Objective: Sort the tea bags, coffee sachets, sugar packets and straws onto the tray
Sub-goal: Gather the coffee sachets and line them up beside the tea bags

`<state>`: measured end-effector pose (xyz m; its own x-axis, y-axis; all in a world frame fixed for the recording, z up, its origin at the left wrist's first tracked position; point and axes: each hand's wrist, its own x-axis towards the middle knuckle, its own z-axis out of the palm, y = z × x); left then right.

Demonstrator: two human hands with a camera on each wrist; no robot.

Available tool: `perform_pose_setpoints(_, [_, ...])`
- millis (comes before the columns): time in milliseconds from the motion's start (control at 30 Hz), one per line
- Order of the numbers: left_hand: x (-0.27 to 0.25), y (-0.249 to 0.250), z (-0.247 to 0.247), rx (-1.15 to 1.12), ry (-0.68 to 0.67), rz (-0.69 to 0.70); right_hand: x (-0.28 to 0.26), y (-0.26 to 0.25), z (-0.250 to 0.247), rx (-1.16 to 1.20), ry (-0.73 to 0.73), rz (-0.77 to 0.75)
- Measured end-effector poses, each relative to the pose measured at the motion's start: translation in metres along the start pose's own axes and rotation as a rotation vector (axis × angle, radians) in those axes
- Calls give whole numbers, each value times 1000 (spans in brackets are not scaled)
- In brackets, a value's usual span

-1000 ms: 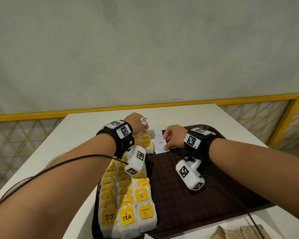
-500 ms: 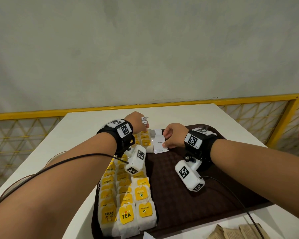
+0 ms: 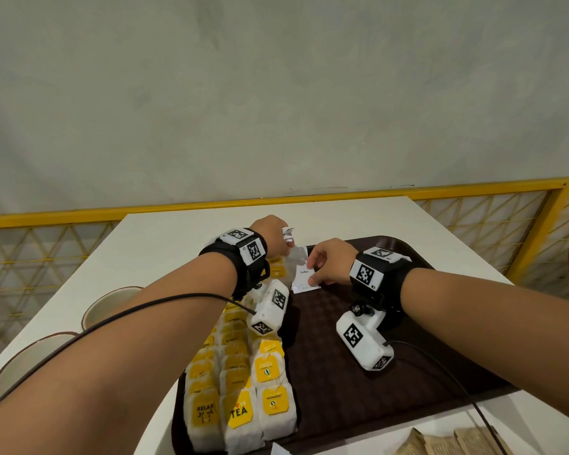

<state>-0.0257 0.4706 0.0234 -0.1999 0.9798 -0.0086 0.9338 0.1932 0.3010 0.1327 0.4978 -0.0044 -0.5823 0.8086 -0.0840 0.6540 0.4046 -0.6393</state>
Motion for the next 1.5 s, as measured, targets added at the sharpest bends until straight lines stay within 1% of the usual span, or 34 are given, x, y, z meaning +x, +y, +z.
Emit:
perform_pose_setpoints(133, [6,6,8,126,-35,41,1,2,1,-60,11,-19])
perform_pose_setpoints(200, [11,10,10,182,-45,45,2,3,1,-75,7,-21])
perform_pose_setpoints(367, [19,20,10,343,-122,45,4,5,1,-91,-1,-30])
perform_pose_setpoints(467, [23,24,13,399,-167,52,6,6,1,-88,2,-42])
perform_pose_setpoints(533, [25,24,14,418,-168,62,6,7,1,-87,-1,-51])
perform_pose_setpoints(1000, [25,16,14,365,-126,3,-2,4,1,-120,-13,-65])
perform_pose_setpoints(1167, [22,17,16,331,-135,-26,-6,2,0,-107,-8,-58])
perform_pose_setpoints(1300, [24,13,10,265,-143,-13,-9,-2,-4,11,3,-24])
perform_pose_setpoints(1367, [23,8,4,215,-108,-10,-10,-4,-8,72,15,-8])
perform_pose_setpoints(1500, [16,-5,-3,202,-70,-9,-7,-5,-7,187,47,55])
